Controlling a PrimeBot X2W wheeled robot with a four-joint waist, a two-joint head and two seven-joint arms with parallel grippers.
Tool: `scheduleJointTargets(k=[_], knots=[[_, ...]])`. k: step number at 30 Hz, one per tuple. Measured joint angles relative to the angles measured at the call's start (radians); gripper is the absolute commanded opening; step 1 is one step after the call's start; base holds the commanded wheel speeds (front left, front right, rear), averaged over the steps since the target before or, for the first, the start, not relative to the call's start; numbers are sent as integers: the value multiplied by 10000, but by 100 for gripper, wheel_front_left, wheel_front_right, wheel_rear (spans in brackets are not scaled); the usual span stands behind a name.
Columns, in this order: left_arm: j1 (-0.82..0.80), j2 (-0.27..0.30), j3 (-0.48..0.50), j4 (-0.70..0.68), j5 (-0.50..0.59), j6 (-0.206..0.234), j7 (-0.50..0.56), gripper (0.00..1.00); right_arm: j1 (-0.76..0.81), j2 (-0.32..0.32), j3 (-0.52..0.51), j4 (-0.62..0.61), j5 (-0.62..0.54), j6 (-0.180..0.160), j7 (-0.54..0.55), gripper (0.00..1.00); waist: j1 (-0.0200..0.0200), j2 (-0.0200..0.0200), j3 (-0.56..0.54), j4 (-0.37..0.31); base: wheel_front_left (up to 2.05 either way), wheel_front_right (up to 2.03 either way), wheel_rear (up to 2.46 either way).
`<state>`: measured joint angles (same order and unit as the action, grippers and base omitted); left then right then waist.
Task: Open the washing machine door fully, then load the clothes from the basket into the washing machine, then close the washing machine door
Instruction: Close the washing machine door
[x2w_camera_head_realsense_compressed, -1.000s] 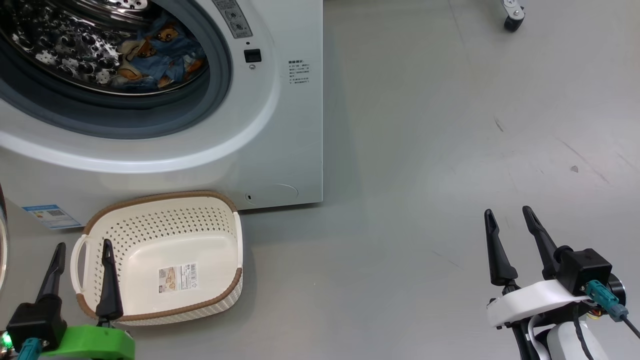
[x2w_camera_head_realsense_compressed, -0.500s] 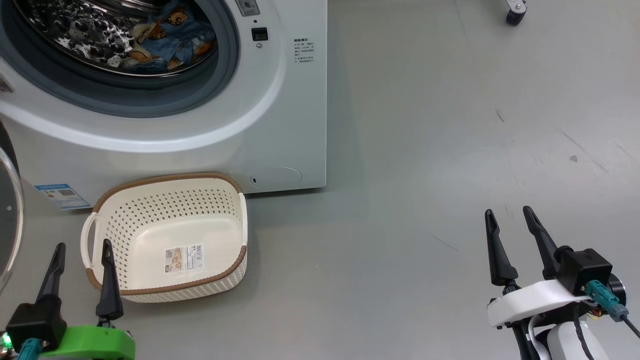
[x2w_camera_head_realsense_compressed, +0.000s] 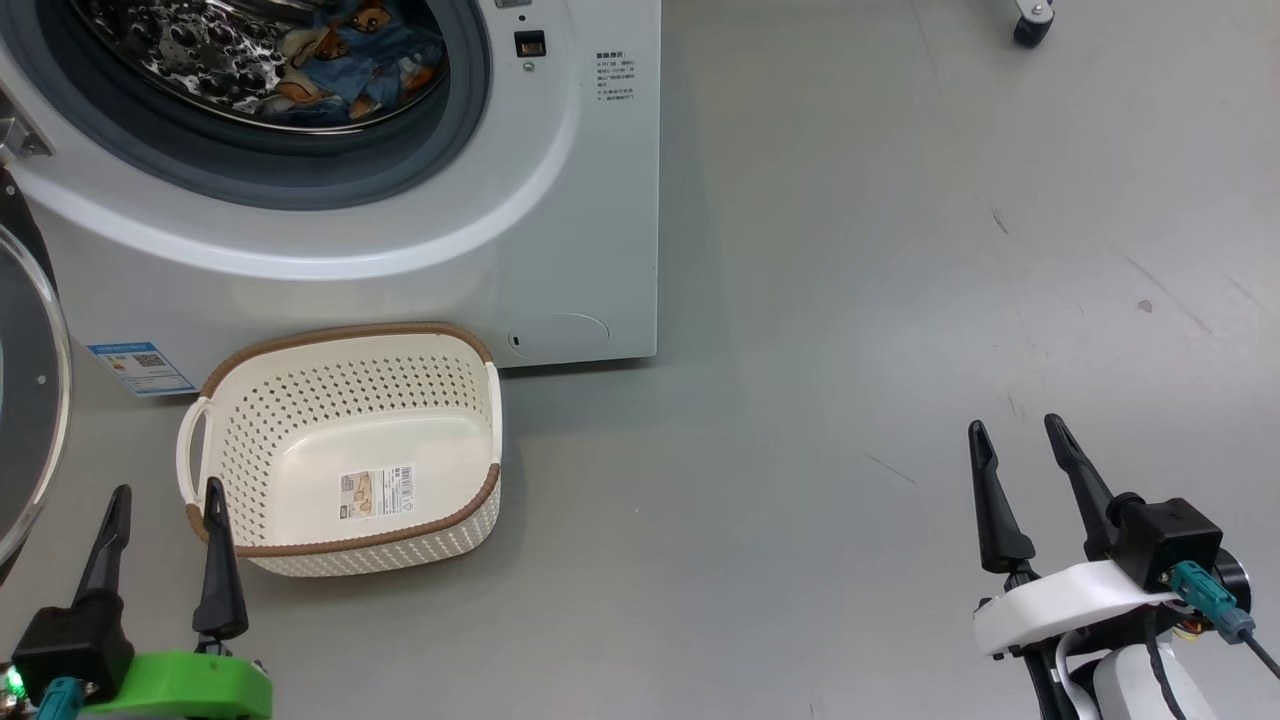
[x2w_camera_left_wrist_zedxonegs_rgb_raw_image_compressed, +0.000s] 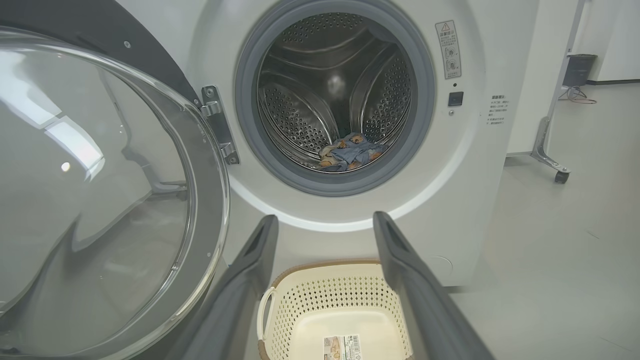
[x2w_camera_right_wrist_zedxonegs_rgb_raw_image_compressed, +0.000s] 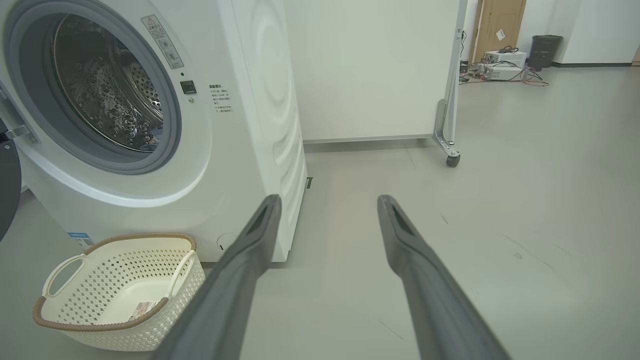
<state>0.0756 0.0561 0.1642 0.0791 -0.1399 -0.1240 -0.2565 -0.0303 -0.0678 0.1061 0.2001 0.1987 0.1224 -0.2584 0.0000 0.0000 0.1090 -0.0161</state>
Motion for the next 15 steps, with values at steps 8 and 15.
scheduleJointTargets(k=[8,15], knots=[[3,-17,-4,-54,21,0,0,100,1,-6,-2,0,0,0,0,100,0,0,-13,30,-10,10,0],[5,-29,-75,-77,63,0,0,100,5,-15,-59,-12,0,0,0,100,0,0,-38,128,0,0,0]])
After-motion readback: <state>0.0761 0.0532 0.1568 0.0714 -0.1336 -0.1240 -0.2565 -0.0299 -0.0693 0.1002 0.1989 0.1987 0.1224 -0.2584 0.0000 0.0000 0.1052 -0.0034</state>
